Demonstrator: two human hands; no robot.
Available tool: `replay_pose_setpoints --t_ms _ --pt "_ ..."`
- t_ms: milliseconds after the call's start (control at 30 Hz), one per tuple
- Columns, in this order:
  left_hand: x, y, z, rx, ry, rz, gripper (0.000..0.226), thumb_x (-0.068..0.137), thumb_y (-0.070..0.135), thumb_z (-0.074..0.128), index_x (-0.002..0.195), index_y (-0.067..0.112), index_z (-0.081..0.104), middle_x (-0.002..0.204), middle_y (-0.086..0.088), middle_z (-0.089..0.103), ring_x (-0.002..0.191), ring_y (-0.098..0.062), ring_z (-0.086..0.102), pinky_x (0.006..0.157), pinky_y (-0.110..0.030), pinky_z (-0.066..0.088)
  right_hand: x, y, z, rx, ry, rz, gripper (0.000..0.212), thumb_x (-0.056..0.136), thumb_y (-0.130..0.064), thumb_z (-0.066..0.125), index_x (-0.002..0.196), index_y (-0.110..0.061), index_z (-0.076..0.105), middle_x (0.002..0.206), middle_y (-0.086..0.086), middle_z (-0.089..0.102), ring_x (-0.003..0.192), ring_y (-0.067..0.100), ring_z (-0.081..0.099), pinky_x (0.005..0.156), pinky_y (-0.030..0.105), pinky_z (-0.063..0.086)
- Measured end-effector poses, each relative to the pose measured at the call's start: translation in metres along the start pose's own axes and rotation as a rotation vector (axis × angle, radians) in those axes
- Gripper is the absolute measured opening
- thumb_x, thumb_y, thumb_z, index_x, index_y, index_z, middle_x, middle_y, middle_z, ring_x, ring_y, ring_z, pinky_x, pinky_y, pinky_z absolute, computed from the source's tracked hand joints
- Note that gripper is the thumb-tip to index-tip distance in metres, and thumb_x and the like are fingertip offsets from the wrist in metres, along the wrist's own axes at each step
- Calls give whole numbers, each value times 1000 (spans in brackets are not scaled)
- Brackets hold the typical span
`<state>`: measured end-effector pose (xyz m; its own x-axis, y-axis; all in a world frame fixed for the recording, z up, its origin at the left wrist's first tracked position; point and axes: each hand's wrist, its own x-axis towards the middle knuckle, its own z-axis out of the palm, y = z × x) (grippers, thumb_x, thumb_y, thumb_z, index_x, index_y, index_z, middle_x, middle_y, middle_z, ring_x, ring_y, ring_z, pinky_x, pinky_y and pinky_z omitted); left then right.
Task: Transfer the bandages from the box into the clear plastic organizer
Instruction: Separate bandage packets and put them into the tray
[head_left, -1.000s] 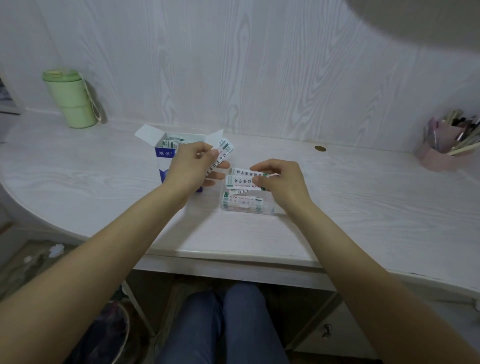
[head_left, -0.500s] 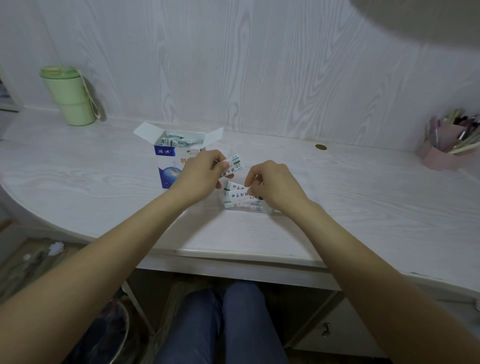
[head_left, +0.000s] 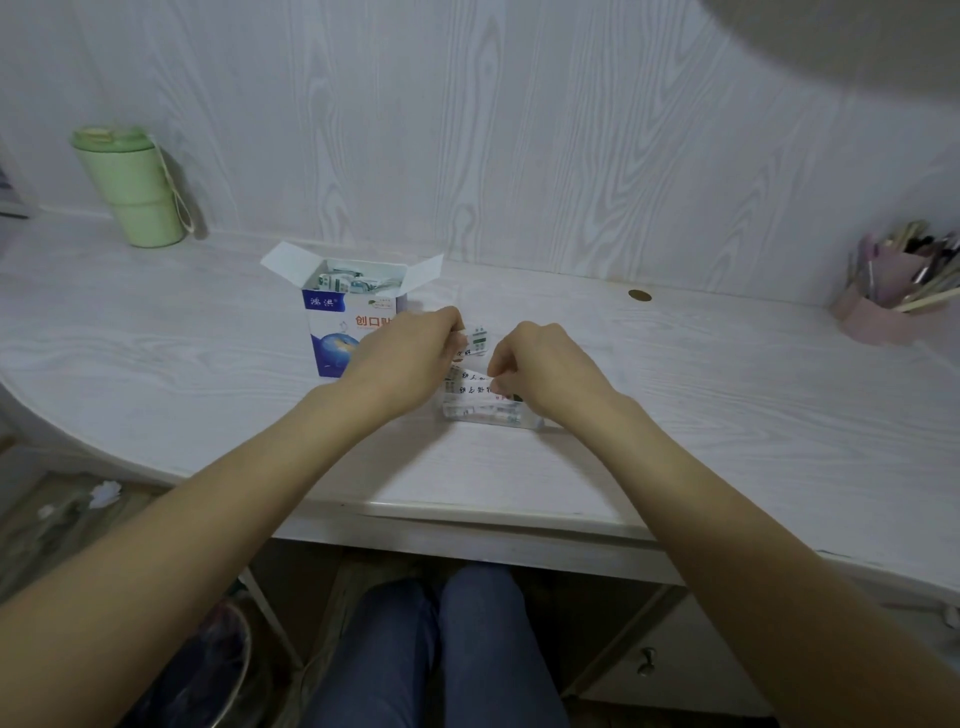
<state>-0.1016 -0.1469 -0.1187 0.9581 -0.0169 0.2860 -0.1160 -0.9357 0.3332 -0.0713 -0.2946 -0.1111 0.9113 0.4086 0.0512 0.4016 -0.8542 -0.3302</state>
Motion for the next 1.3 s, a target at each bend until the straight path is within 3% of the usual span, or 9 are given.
replay_pose_setpoints --t_ms 233,467,633,767,900,1100,1200,1300 --pt "0 -1 0 -30 -4 46 21 101 30 37 99 16 52 93 -6 64 82 -27 56 62 -33 37 -3 -6 -4 -164 14 4 19 87 -17 64 106 -18 65 105 7 65 96 28 61 73 31 43" --pt "0 -2 1 -39 11 75 20 101 31 38 98 16 52 84 1 58 76 -24 51 62 -33 36 -1 -3 -5 -131 -12 -1 19 84 -10 65 99 -21 70 100 6 66 91 25 61 70 31 46" --pt "2 1 3 -8 -24 91 17 101 29 37 93 20 47 68 11 46 70 -19 45 60 -30 31 -1 2 -3 -152 -4 -30 20 85 -10 66 102 -21 71 105 5 52 98 23 55 70 30 37" --pt "2 3 4 72 -45 96 25 102 29 34 101 12 52 68 4 43 68 -22 46 57 -31 31 1 5 -2 -143 1 -47 19 85 -12 67 101 -22 72 99 2 42 96 22 54 70 29 36" --pt "2 4 2 109 -64 81 26 102 28 32 104 12 52 78 0 48 71 -23 47 59 -32 32 2 7 -1 -95 -6 -51 15 84 -17 69 97 -23 74 94 1 47 92 20 54 69 29 37" --pt "4 0 3 19 -46 68 19 101 28 37 98 16 52 70 10 46 70 -20 46 61 -31 32 2 7 -2 3 -38 -21 12 82 -27 72 89 -17 75 67 -8 48 76 17 52 62 27 38" --pt "3 1 3 35 -70 81 17 101 29 37 92 20 48 66 10 43 70 -20 48 59 -31 33 2 5 -1 27 -38 -6 12 81 -27 73 87 -17 74 64 -8 48 74 16 52 55 26 34" --pt "4 2 3 59 -79 98 17 101 30 36 90 20 44 76 2 52 71 -21 50 59 -32 34 2 5 -1 32 -39 28 7 80 -25 74 84 -20 72 65 -9 49 75 17 53 57 25 35"
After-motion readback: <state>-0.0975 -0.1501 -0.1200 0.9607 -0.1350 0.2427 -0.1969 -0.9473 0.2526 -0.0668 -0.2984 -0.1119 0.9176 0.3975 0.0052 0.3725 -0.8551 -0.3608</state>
